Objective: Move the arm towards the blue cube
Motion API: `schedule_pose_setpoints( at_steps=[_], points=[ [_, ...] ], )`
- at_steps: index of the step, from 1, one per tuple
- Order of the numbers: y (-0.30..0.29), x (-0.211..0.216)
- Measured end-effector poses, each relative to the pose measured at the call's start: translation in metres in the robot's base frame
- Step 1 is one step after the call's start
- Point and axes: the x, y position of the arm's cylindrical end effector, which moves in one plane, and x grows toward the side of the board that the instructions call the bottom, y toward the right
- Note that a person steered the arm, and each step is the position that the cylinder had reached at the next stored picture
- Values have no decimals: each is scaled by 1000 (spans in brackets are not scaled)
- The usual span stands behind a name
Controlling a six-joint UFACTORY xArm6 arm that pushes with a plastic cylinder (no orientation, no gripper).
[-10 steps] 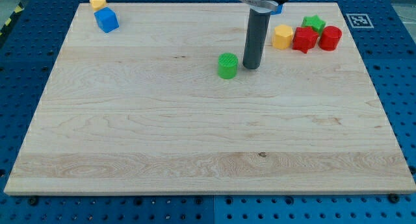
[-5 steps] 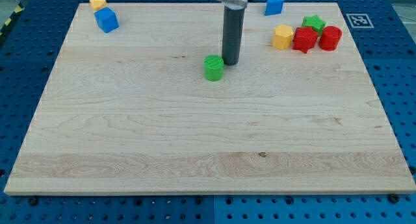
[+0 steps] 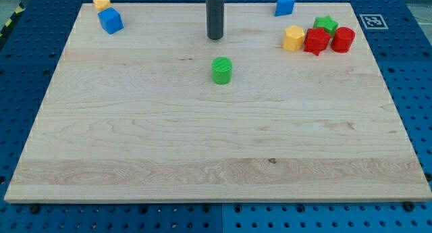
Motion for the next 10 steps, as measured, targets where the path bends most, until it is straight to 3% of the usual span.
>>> schedule_pose_setpoints(
  at_steps=[5, 7, 10],
  points=[
    [-23, -5],
    [-27, 30],
    [-28, 34]
  ],
)
